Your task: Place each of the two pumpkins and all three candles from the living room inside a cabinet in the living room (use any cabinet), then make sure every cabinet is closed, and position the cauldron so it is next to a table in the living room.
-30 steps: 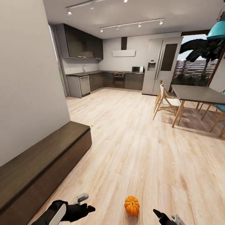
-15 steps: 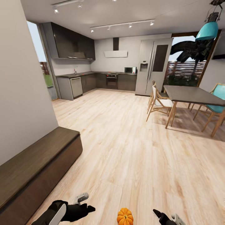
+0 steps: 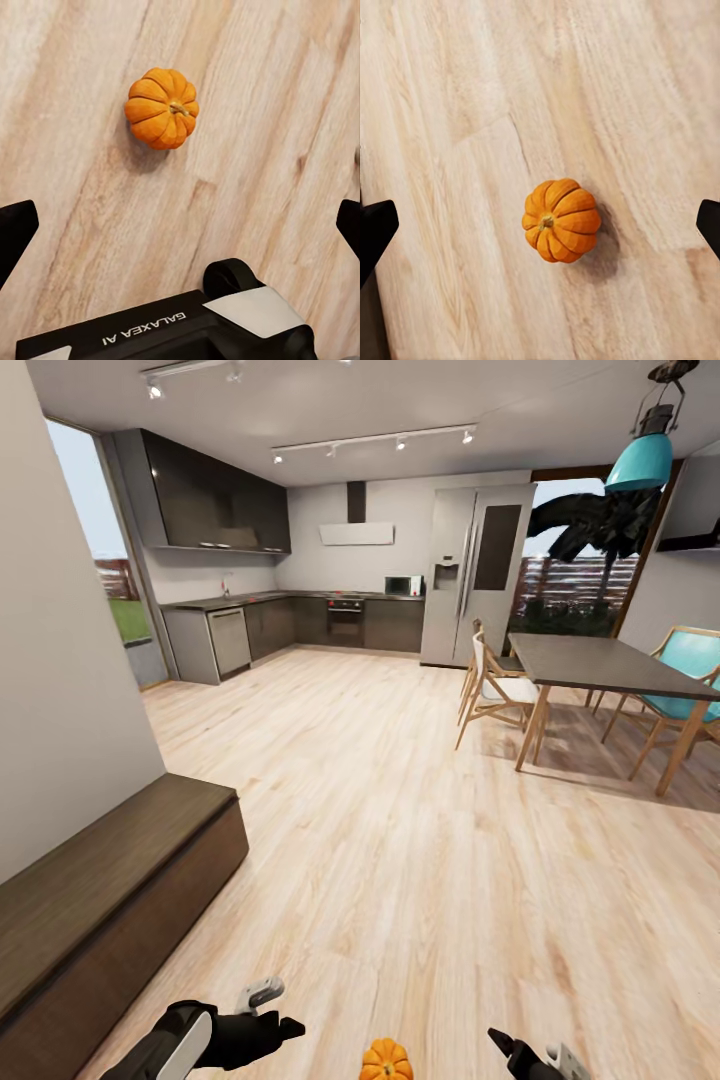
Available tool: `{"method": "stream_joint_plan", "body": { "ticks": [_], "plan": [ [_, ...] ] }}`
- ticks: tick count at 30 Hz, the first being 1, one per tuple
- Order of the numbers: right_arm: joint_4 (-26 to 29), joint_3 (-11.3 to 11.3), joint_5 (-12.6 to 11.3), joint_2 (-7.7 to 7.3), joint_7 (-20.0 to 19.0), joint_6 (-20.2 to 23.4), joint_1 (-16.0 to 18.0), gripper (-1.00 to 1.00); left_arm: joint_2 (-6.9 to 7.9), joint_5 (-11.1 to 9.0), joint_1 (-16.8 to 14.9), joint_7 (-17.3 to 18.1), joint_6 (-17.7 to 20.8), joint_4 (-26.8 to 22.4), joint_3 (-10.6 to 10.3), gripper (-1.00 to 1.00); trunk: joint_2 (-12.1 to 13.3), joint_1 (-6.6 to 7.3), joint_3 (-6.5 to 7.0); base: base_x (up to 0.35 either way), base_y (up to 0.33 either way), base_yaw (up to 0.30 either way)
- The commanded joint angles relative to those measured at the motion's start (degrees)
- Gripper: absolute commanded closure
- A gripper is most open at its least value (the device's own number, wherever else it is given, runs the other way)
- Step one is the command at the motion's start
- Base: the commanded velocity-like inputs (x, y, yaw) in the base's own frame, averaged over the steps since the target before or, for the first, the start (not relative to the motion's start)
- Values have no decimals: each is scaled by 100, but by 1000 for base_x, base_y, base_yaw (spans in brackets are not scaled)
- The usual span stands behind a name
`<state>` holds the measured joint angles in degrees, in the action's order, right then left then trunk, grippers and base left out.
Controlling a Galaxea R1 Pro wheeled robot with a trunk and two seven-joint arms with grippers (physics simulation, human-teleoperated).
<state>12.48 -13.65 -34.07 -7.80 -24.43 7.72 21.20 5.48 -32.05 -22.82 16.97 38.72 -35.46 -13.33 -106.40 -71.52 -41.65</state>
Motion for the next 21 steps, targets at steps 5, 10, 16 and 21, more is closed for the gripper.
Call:
{"method": "stream_joint_plan", "body": {
  "ticks": [5, 10, 16, 21],
  "plan": [
    [164, 2, -26, -14, -301, 55, 0, -100, 6, -21, -3, 15, 12, -5, -21, -100, -2, 1, -5, 1, -121, -1],
    [298, 13, -12, -19, -826, 143, 3, -100, 0, -21, -3, 12, 9, -5, -22, -100, -2, 1, -5, 0, -268, 0],
    [582, -15, -25, -24, -939, 823, 0, -100, -82, 2, -3, 15, -92, -5, -30, -100, -2, 1, -5, 0, -138, 0],
    [1261, -40, -57, -23, -943, 1489, -1, -100, -103, 6, -3, 10, -228, -5, -109, -100, -2, 1, -5, 0, -76, 0]
  ]
}}
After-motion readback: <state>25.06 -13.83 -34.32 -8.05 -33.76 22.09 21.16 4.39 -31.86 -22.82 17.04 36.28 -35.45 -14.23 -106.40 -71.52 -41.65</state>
